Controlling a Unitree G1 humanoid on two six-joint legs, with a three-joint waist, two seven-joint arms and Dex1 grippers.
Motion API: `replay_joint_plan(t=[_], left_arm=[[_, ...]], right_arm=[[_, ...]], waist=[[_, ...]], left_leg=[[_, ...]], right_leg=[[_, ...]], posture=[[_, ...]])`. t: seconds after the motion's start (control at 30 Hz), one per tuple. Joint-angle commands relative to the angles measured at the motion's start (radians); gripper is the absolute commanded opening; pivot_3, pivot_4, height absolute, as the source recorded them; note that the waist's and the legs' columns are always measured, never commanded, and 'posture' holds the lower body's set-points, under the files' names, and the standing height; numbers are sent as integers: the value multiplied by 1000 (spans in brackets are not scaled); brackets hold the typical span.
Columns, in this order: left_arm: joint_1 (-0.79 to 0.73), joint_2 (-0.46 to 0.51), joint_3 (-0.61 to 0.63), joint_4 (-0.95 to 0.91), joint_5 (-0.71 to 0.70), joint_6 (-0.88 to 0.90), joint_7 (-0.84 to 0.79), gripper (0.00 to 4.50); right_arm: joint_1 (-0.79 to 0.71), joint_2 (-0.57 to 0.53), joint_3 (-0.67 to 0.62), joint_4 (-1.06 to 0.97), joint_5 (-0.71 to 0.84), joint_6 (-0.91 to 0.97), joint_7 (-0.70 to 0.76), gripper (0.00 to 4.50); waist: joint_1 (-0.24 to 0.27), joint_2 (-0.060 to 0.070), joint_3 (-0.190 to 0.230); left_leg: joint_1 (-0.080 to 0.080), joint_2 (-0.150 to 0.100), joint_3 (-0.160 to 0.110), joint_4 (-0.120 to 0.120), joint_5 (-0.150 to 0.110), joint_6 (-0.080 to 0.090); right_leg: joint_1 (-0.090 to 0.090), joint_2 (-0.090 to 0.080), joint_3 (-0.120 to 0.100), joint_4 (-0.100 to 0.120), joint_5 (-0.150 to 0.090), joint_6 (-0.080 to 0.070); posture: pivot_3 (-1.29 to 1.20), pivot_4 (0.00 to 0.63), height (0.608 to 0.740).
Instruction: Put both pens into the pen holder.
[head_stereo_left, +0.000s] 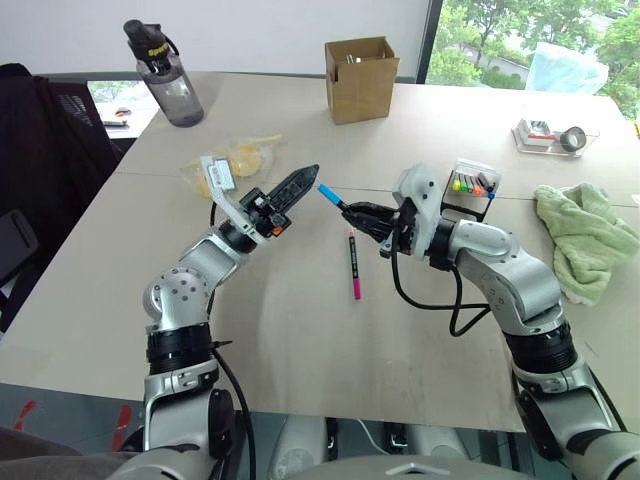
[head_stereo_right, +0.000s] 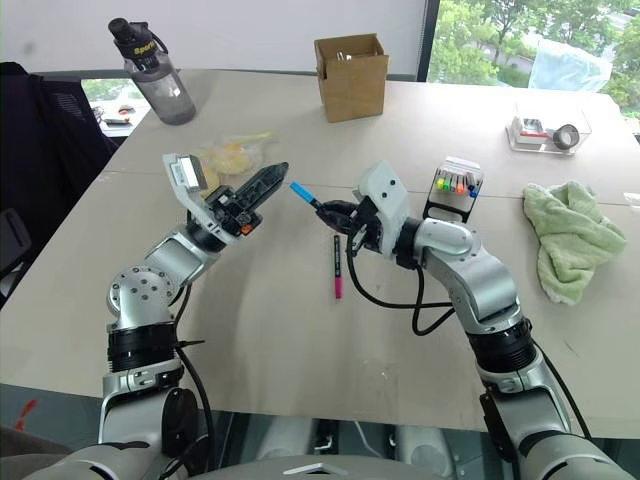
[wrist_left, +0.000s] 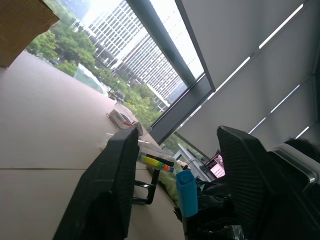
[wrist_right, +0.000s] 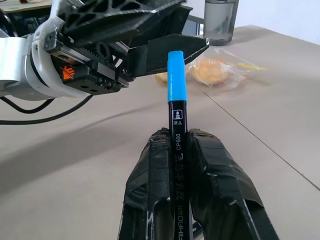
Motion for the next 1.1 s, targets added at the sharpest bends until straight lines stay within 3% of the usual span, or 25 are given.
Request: replay_joint_plan(t=[0.03, 0.37, 0.57, 0.7, 0.9, 1.1], left_arm=[[10, 8, -25, -29, -6, 6, -37, 2483], [3, 2, -79, -28, 10, 9, -60, 2483], [-5, 5, -79, -23, 2, 10, -81, 14], [-24, 3, -70, -16, -2, 2, -84, 14], [-49, 26, -96, -31, 32, -19, -132, 14], [-93, 105, -148, -9, 118, -47, -232, 14]], right_arm=[[-34, -3, -15, -27, 9, -25, -1, 0], [-58, 41, 5, -73, 46, 26, -20, 0], [-54, 23, 25, -93, 41, 54, -21, 0], [-53, 19, 22, -88, 38, 64, -38, 0], [-66, -147, 138, -85, -117, 8, -4, 0], [-110, -214, 127, -85, -80, 80, 40, 0]], waist=[[0, 0, 0], [0, 0, 0], [0, 0, 0], [0, 0, 0], [1, 0, 0], [0, 0, 1]], left_leg=[[0, 0, 0, 0, 0, 0], [0, 0, 0, 0, 0, 0], [0, 0, 0, 0, 0, 0], [0, 0, 0, 0, 0, 0], [0, 0, 0, 0, 0, 0], [0, 0, 0, 0, 0, 0]], right_leg=[[0, 0, 0, 0, 0, 0], [0, 0, 0, 0, 0, 0], [0, 0, 0, 0, 0, 0], [0, 0, 0, 0, 0, 0], [0, 0, 0, -1, 0, 0], [0, 0, 0, -1, 0, 0]], posture=[[0, 150, 739], [0, 150, 739], [0, 150, 739], [0, 150, 739], [0, 150, 739], [0, 150, 739]])
